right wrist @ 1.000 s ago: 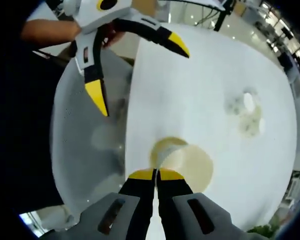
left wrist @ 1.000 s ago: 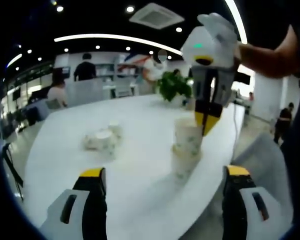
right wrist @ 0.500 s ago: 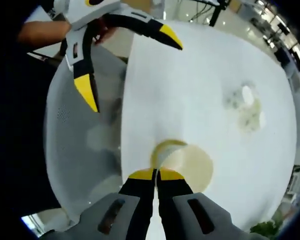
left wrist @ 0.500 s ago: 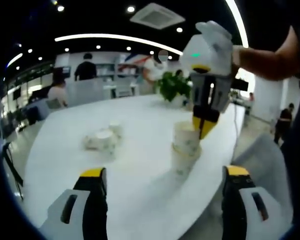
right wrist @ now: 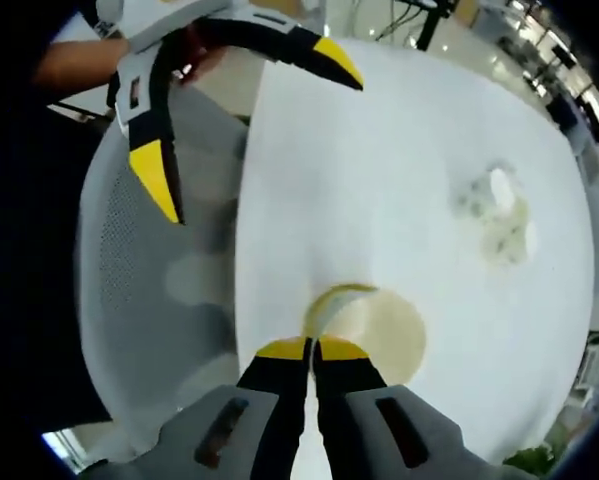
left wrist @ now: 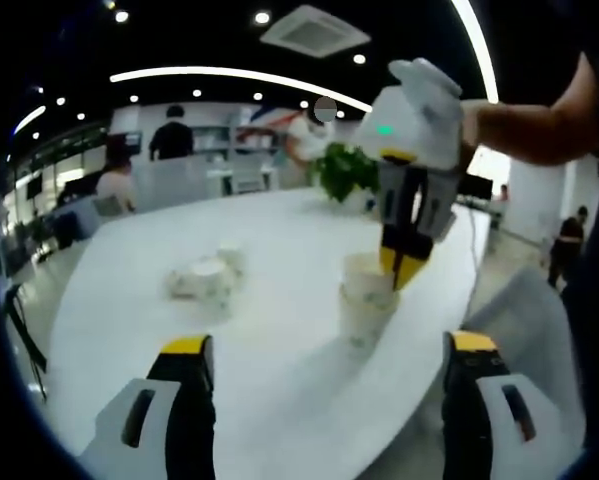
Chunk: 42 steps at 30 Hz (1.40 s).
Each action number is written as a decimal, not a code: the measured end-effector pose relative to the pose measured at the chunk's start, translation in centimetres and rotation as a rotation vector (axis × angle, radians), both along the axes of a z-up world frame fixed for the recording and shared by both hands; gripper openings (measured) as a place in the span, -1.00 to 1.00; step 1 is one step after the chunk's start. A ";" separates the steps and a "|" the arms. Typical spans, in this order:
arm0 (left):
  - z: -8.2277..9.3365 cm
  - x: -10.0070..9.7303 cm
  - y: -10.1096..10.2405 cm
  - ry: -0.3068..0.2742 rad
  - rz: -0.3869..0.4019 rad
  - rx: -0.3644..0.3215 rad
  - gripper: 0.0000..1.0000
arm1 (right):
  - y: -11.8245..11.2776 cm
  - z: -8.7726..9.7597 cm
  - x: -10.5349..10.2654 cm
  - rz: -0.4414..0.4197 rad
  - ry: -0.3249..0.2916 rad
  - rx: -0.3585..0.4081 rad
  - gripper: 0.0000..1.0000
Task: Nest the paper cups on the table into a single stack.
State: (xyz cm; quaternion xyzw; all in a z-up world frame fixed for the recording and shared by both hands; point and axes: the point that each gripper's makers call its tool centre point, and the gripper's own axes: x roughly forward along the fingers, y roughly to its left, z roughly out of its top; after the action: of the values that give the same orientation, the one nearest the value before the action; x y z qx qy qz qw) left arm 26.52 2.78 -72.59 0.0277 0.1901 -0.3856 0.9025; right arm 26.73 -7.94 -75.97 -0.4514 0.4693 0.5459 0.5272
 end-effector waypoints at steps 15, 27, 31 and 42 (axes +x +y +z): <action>-0.1 0.2 0.1 -0.007 0.006 0.006 0.93 | 1.6 1.5 0.3 -0.001 0.003 0.177 -0.40; 0.1 0.6 0.6 -0.038 0.022 0.024 0.98 | 1.3 5.1 3.4 -0.153 -0.095 0.481 0.30; 0.1 0.8 0.8 -0.036 0.032 0.014 0.98 | 0.3 6.2 4.3 -0.251 -0.136 0.596 0.40; 0.5 1.3 1.0 -0.052 0.042 -0.020 0.98 | -3.7 8.0 5.2 -0.487 -0.281 0.878 0.46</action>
State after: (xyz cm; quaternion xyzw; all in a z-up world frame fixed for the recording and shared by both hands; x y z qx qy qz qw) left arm 27.80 3.76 -72.09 0.0249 0.1631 -0.3674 0.9153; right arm 31.98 -11.63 -67.98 -0.1342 0.2122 0.4871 0.8365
